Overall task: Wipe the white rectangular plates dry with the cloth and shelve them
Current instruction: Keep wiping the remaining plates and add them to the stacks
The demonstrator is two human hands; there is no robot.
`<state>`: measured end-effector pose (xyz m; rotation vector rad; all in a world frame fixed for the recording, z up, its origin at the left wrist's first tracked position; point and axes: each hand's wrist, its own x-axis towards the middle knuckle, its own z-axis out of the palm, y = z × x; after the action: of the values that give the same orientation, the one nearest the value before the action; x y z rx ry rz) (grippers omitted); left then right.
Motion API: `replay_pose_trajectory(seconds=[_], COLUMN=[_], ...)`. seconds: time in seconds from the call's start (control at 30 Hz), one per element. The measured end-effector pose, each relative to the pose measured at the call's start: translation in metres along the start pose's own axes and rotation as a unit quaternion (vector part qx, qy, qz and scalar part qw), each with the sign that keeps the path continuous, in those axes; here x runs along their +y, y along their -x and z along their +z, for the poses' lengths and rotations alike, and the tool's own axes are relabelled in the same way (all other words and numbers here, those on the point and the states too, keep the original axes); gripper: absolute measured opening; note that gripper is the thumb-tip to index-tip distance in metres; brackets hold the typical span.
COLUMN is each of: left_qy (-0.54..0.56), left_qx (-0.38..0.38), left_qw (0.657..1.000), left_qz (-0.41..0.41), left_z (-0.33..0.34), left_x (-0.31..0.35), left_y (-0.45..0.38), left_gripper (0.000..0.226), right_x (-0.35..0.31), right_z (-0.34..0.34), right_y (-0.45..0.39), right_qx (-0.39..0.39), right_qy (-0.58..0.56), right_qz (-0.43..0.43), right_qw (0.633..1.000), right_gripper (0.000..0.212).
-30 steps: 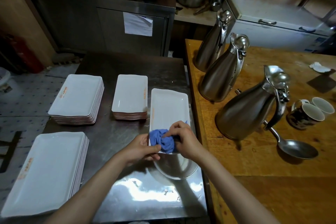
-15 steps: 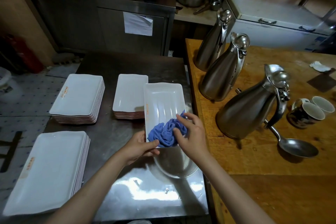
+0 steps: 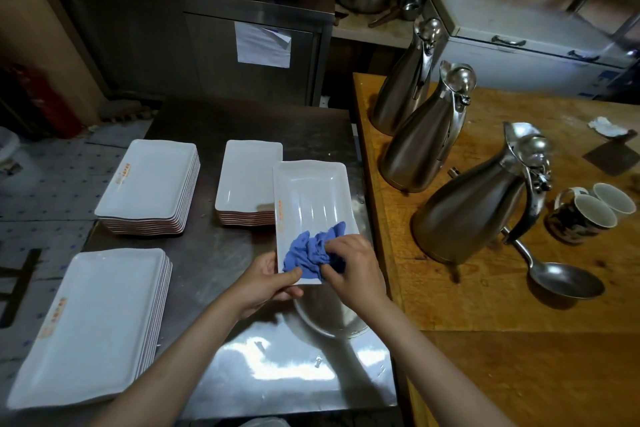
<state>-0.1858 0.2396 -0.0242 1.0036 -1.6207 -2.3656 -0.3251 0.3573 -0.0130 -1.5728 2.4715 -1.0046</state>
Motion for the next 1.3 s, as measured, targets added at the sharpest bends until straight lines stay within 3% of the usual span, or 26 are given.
replay_pose_trajectory(seconds=[0.3, 0.53, 0.73, 0.93, 1.17, 1.3], left_qy=[-0.012, -0.046, -0.057, -0.062, -0.040, -0.023], left_qx=[0.003, -0.008, -0.014, -0.014, 0.005, 0.017], left_qw=[1.000, 0.999, 0.998, 0.997, 0.999, 0.999], left_qz=[-0.011, -0.023, -0.029, -0.032, -0.036, -0.040], left_z=[-0.007, -0.012, -0.016, -0.026, -0.040, -0.054], left_x=[-0.004, -0.004, -0.004, -0.005, -0.007, -0.003], left_y=[0.002, 0.003, 0.008, 0.012, 0.010, 0.006], left_gripper=[0.022, 0.039, 0.033, 0.027, 0.020, 0.019], right_x=[0.011, 0.015, 0.014, 0.007, -0.008, -0.016], right_z=[-0.004, 0.001, 0.003, 0.011, 0.014, 0.012], right_y=[0.000, -0.002, -0.012, -0.032, -0.053, -0.063], right_qx=[0.022, 0.052, 0.076, 0.086, 0.129, 0.152], right_qy=[0.045, 0.039, 0.047, 0.046, -0.034, -0.085], right_qz=[-0.038, -0.060, -0.053, -0.014, 0.086, 0.130], right_qw=[0.998, 0.996, 0.995, 0.995, 0.987, 0.976], right_gripper=[0.019, 0.021, 0.024, 0.034, 0.017, 0.019])
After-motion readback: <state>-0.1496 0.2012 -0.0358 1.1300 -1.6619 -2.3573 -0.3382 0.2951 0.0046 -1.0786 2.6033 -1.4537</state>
